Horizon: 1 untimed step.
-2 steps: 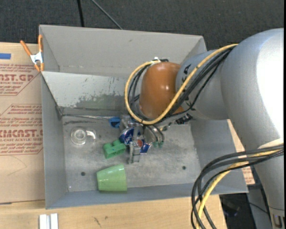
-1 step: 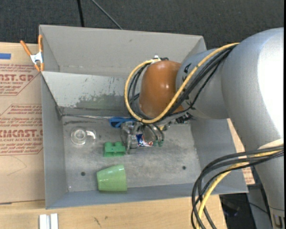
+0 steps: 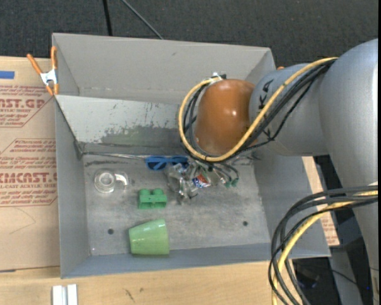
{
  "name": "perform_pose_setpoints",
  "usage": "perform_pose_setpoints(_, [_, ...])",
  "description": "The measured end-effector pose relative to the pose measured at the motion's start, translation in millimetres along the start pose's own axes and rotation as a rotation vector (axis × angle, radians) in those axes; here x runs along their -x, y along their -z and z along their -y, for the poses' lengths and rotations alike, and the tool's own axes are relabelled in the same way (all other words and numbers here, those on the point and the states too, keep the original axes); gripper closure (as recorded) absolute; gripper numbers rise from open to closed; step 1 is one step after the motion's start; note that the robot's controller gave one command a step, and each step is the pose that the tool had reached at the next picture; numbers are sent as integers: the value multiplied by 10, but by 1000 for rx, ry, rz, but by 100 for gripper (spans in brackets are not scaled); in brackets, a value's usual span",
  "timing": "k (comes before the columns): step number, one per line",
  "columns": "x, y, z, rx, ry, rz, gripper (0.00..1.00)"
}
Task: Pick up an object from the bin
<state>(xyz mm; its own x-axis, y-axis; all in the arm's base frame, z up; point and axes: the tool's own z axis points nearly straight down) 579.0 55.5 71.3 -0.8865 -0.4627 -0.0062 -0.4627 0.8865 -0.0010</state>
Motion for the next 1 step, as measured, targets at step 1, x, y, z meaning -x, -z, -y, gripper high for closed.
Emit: perform_pose_setpoints(1, [88,1653,-127,-3,39,5,100])
